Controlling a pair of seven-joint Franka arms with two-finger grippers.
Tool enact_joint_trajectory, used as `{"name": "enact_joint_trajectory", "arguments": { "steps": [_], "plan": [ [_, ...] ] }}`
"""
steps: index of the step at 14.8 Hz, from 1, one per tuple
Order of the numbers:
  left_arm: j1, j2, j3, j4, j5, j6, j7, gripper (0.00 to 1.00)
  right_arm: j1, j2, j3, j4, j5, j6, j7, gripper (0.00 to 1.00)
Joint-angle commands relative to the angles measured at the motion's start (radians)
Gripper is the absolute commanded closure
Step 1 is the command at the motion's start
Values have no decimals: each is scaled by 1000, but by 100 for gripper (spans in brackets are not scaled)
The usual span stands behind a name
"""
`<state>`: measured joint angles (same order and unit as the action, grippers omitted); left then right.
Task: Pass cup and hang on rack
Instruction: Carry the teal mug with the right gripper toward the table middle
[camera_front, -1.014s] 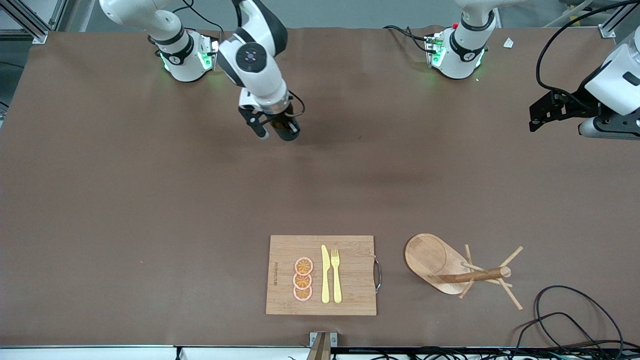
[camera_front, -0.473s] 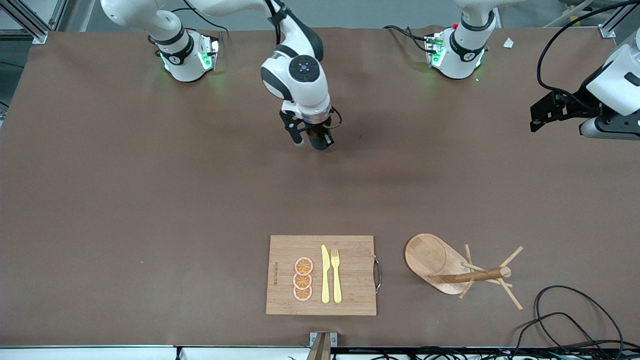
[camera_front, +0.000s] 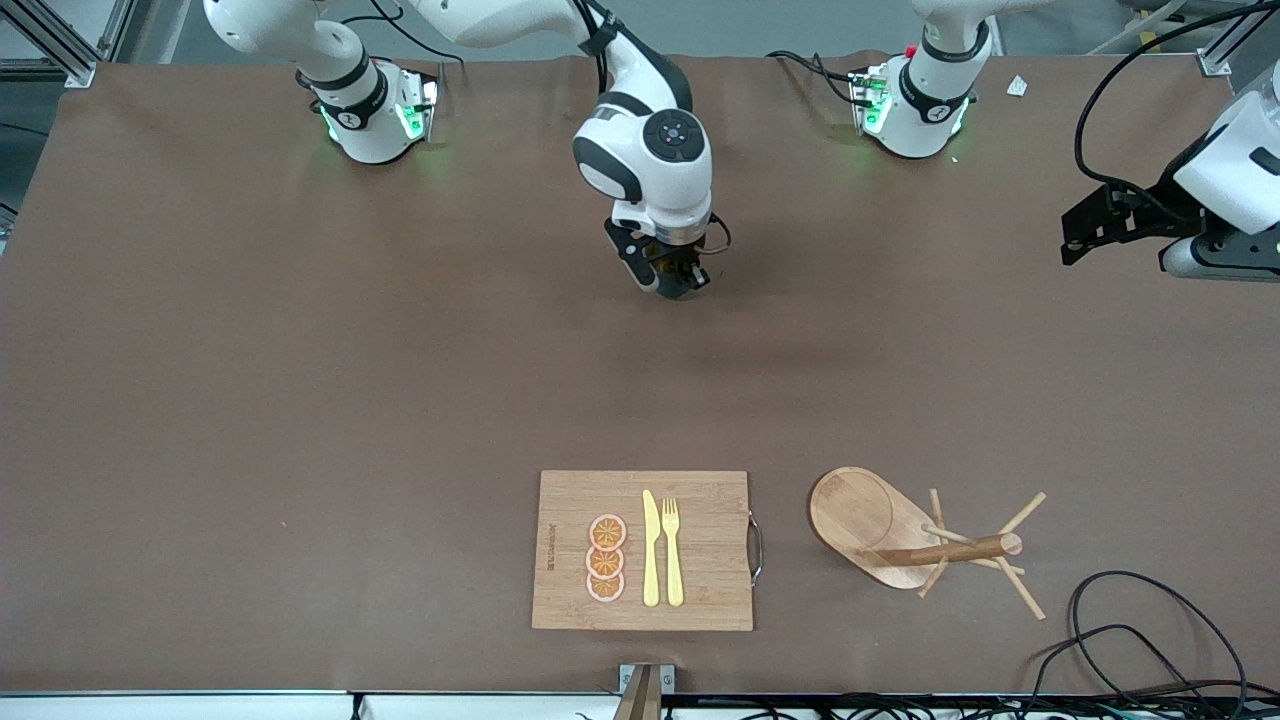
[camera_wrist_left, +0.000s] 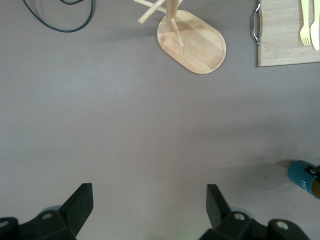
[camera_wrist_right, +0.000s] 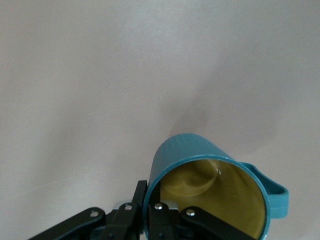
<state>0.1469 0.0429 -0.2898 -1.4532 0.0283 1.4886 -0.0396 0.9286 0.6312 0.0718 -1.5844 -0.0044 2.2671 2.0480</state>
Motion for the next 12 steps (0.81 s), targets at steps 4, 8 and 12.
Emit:
{"name": "enact_joint_trajectory", "arguments": {
  "steps": [4, 8, 12],
  "plan": [
    [-3, 9, -5, 22, 19, -11, -3, 0, 6, 84, -37, 156, -35, -93, 28, 100],
    [2, 9, -5, 22, 18, -11, 6, 0, -2, 128, -35, 219, -74, -109, -52, 100],
    [3, 9, -5, 24, 18, -11, 4, 0, -4, 176, -35, 303, -74, -109, -87, 100]
  ]
}}
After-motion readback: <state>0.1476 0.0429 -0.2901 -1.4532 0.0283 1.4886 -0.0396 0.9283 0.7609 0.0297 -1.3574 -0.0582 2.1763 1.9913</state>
